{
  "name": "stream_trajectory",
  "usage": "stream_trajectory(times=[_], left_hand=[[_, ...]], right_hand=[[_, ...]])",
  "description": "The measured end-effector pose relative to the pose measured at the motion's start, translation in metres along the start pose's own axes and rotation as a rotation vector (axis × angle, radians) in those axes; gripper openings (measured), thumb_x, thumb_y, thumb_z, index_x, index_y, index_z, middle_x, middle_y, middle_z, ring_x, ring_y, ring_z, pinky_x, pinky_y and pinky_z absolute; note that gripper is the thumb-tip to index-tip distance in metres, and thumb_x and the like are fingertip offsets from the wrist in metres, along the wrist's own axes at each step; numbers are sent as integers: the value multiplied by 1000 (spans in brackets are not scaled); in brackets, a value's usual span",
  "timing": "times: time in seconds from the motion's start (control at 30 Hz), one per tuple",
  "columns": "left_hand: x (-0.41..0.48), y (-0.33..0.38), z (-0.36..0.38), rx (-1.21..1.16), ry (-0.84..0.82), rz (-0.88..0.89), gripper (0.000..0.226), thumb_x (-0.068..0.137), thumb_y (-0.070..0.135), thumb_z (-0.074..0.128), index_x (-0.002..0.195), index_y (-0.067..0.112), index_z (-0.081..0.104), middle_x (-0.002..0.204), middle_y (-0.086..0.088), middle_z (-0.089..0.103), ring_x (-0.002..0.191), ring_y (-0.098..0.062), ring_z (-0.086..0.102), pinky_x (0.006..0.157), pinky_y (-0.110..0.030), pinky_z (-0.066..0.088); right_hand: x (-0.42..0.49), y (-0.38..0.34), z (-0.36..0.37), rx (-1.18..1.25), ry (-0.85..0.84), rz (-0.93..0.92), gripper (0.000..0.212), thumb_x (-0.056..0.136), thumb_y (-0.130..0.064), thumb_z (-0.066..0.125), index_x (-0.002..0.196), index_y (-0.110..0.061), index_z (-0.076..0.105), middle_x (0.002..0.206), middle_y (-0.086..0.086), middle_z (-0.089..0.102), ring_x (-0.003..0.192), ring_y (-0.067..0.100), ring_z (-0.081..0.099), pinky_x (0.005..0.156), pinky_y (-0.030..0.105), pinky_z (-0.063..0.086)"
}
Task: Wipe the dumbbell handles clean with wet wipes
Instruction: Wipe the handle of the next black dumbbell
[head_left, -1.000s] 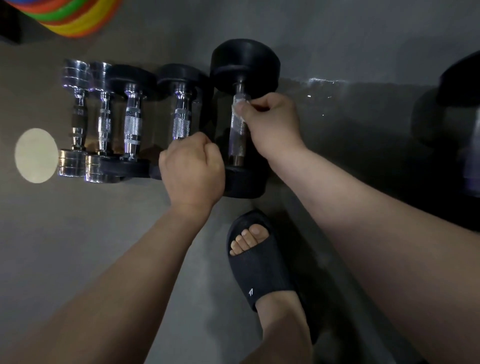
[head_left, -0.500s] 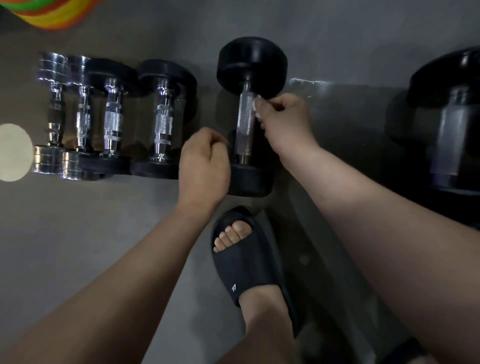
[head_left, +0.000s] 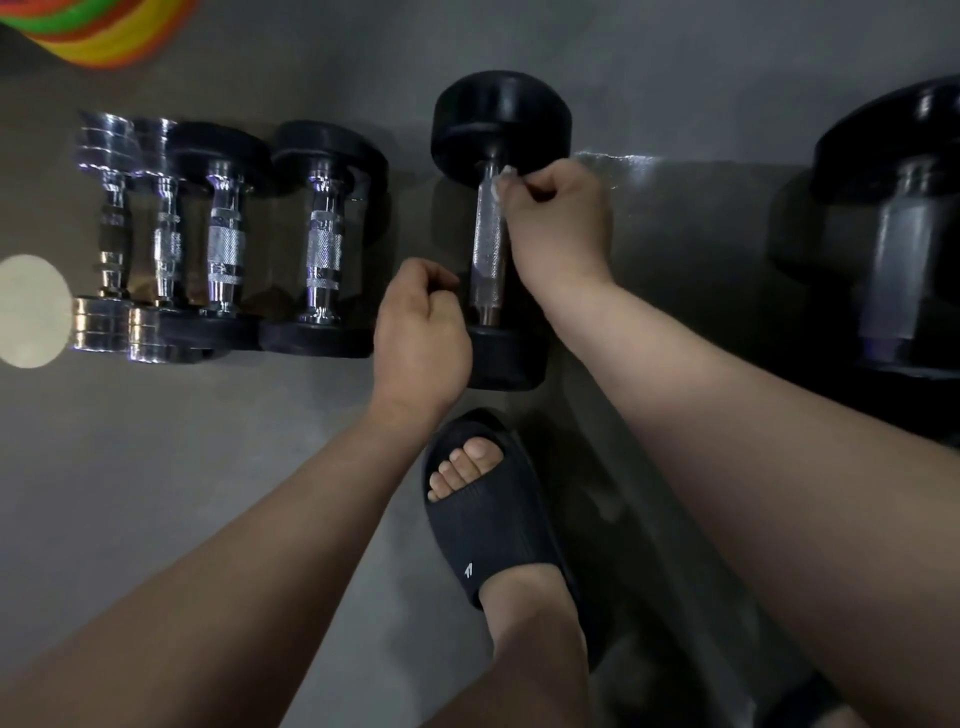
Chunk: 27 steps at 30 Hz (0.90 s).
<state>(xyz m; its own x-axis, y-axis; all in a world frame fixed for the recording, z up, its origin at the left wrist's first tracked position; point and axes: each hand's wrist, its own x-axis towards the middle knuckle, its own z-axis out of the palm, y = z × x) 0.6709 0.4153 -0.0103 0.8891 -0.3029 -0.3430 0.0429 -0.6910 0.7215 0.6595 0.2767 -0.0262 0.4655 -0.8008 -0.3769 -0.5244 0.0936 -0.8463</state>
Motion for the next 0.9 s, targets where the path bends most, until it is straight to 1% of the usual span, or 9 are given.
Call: stream_trajectory(times=[0.13,0.23,0.3,0.37,0.47,0.57,0.67,0.8,0.9], left_hand=[[0,-1,0,-11,3,6,21,87,14,41,94,23,59,89,1,63,82,-19,58,71,-32,45],[-1,1,2,3,22,19,19,87,13,42,92,22,58,86,3,61,82,-18,57,72,-33,46],[-3,3,4,14,23,29,19,86,13,42,91,21,58,85,3,61,82,-19,57,73,-34,48],[-3,3,5,14,22,35,20,84,16,41,92,21,58,85,2,61,83,-21,59,75,-37,50],[-2,0,4,21,65,40,21,83,20,40,94,21,58,92,0,63,91,-23,59,83,-43,50],[-1,-3,4,9,92,35,22,82,22,39,95,22,57,96,-2,62,95,-25,58,87,-46,50],[-1,-4,4,-9,79,24,21,82,22,39,94,23,56,95,0,62,93,-22,58,84,-41,50],[1,-5,0,-60,65,8,21,82,20,39,93,22,56,88,4,59,80,-13,54,70,-25,40],[1,-7,-2,-69,64,8,19,85,16,40,93,22,56,87,3,58,77,-12,52,67,-22,37]], right_hand=[[-19,9,-3,-62,-77,-104,19,89,-27,71,79,-12,66,71,-10,63,65,-1,56,59,12,42],[-2,-5,-1,-31,-17,-33,21,88,-30,72,76,-14,68,69,-7,66,69,9,63,66,23,50],[7,-11,5,51,37,85,31,84,-30,75,60,-15,64,58,-4,63,61,16,62,63,30,51],[4,-8,11,111,58,147,43,81,-26,76,45,-17,55,44,-9,51,48,12,51,55,29,45],[-1,-4,12,124,1,177,46,77,-24,77,39,-18,52,38,-12,47,40,7,44,52,30,44],[8,-12,8,102,18,165,41,75,-28,80,44,-15,56,44,-5,54,48,14,53,58,37,54],[9,-11,5,83,19,115,29,79,-32,79,62,-11,68,61,-1,68,61,14,66,69,38,59],[-17,10,-12,-26,-165,-2,24,82,-30,79,72,-12,66,65,-6,65,62,4,58,66,30,53],[-35,22,-20,-108,-267,-110,27,84,-26,78,72,-11,60,62,-8,57,58,1,48,56,19,40]])
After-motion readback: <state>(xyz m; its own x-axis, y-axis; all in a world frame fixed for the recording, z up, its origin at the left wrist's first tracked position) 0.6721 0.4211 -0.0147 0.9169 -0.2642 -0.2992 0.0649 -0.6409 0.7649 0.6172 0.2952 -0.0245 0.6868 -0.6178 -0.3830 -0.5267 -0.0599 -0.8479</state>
